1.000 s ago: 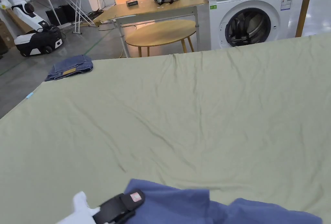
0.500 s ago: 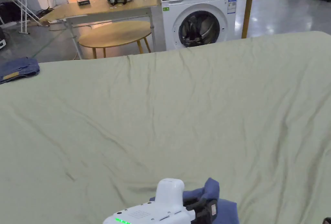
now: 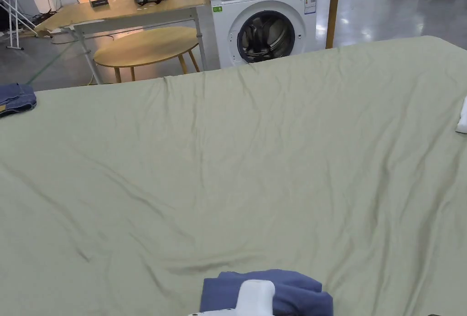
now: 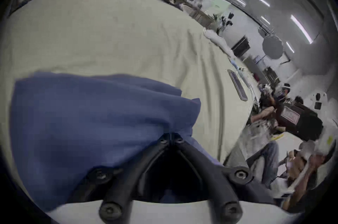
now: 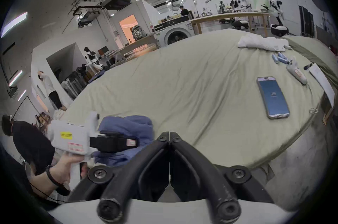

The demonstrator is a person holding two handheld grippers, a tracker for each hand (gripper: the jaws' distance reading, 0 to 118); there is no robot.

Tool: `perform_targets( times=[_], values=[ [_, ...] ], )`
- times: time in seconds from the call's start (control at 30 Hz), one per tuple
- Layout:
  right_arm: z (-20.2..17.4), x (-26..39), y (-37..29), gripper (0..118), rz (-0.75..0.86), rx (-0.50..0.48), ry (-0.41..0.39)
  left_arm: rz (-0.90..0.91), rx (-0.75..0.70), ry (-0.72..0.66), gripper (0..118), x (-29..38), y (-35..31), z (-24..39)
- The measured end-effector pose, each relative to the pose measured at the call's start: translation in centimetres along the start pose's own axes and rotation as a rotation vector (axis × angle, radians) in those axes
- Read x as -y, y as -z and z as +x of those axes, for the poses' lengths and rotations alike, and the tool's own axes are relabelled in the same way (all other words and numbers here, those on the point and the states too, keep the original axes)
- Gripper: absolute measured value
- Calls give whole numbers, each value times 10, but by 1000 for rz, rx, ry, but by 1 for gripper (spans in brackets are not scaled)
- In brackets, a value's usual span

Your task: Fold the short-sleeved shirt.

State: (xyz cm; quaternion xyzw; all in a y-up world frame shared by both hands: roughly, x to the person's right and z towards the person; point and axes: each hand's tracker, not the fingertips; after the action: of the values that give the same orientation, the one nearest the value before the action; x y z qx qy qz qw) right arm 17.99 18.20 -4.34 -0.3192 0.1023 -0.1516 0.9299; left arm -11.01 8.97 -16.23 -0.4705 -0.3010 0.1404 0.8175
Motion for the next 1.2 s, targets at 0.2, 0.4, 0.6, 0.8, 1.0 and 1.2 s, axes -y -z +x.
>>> perform_targets(
  times=[0.2, 0.4, 0.6, 0.8, 1.0, 1.2],
  values=[
    [-36, 0, 65, 0, -164, -162, -80, 207, 34, -17, 49, -9, -75, 4],
    [-60, 13, 148, 0, -432, -36, -256, 271, 49, -227, 75, 4, -149, -64],
    [-55, 20, 155, 0, -441, -26, -259, 240, 119, -401, 76, 29, -130, -124],
    [-50, 21, 156, 0, -436, -27, -244, 167, 213, -442, 72, 31, -75, -126],
    [-54, 10, 138, 0, -397, -68, -200, 247, 187, -448, 20, 26, -88, -125],
    [-55, -19, 102, 0, -307, -138, -135, 442, 59, -471, 20, 19, -241, -179]
  ],
)
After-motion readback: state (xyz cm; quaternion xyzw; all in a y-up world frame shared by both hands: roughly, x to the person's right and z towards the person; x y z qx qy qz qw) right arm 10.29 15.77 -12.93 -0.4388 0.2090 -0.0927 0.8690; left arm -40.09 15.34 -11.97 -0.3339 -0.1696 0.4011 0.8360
